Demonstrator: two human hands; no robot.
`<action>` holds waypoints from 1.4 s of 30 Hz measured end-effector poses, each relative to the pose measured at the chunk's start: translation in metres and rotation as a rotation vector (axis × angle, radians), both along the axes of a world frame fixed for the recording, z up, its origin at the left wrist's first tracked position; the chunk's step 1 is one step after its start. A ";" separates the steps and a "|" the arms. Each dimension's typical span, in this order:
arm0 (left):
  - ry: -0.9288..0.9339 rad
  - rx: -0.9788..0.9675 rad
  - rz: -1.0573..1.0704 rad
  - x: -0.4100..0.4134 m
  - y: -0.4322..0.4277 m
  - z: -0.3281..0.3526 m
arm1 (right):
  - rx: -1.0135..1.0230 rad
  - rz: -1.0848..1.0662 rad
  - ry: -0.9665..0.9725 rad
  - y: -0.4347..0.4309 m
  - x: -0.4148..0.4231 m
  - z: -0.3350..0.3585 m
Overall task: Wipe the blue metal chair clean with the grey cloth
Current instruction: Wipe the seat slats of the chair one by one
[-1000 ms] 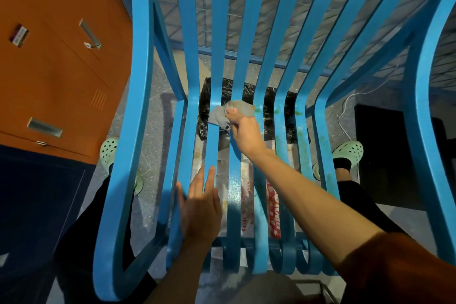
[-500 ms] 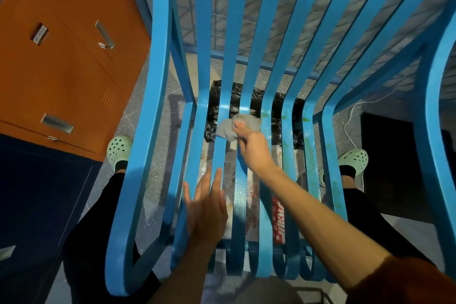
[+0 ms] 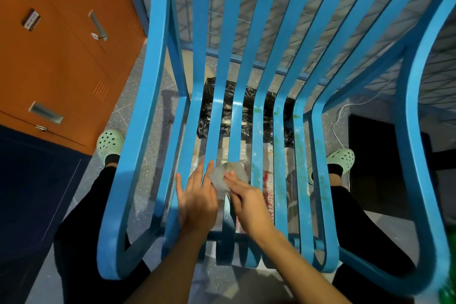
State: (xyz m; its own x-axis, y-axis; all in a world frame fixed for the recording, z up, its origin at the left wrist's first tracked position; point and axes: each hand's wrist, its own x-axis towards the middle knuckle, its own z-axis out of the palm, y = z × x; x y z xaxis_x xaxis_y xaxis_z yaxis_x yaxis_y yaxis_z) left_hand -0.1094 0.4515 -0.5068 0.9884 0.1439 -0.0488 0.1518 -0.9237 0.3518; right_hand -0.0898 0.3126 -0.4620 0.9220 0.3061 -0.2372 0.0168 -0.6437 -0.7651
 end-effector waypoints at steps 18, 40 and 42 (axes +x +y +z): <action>-0.063 0.014 0.034 0.001 -0.003 0.004 | -0.101 -0.079 -0.162 0.019 0.199 -0.023; -0.023 -0.022 0.031 0.003 -0.003 0.006 | -0.138 -0.009 -0.200 0.020 0.200 -0.029; -0.026 -0.014 0.026 0.001 -0.003 0.006 | -0.115 -0.047 -0.194 0.020 0.178 -0.027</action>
